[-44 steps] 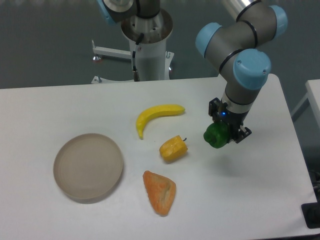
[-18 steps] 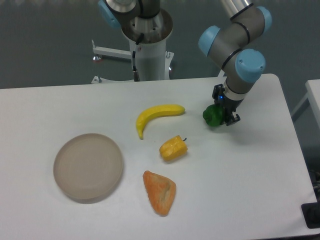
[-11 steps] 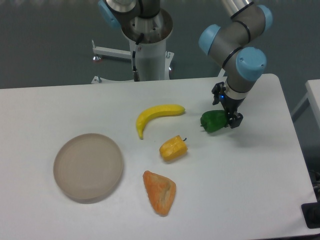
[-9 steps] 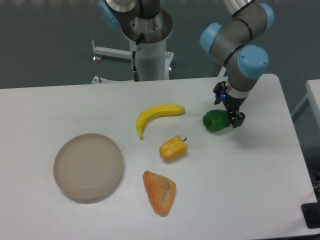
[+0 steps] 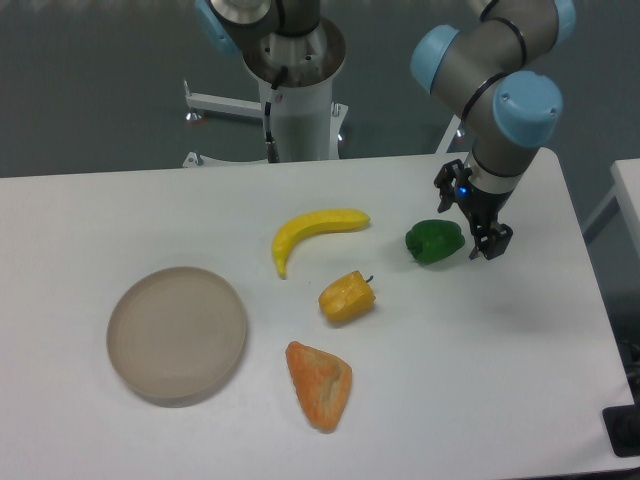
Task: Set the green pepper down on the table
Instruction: 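Open the gripper to release the green pepper and lift away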
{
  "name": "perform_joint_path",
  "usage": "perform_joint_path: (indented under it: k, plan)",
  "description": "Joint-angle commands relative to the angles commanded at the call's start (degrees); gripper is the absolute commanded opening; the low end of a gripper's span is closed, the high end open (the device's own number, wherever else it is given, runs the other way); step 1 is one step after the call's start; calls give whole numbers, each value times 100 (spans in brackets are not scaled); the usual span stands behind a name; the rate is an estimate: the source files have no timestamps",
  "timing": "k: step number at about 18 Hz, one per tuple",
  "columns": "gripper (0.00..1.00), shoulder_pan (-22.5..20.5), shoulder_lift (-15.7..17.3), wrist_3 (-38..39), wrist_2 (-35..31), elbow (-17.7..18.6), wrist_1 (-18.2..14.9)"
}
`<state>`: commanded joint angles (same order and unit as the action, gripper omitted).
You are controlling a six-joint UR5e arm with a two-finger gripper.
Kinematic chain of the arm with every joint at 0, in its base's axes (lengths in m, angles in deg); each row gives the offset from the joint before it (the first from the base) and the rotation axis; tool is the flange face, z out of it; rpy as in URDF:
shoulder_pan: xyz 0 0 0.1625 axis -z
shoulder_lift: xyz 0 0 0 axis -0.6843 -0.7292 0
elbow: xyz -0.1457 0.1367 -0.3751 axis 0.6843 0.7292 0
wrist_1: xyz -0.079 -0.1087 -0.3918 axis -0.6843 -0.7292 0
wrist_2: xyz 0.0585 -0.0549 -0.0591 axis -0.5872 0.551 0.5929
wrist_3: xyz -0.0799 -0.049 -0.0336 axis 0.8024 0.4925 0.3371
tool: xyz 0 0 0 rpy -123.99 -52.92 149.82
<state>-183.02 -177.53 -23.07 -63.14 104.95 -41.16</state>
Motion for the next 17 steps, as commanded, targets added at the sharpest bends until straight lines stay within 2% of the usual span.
perform_joint_path:
  k: [2,6,17]
  plan:
    - [100,299,-150,346,-9,-203,8]
    - [100,440,-335,777,-9,-467,9]
    - [100,511,-379,796,79,-494,8]
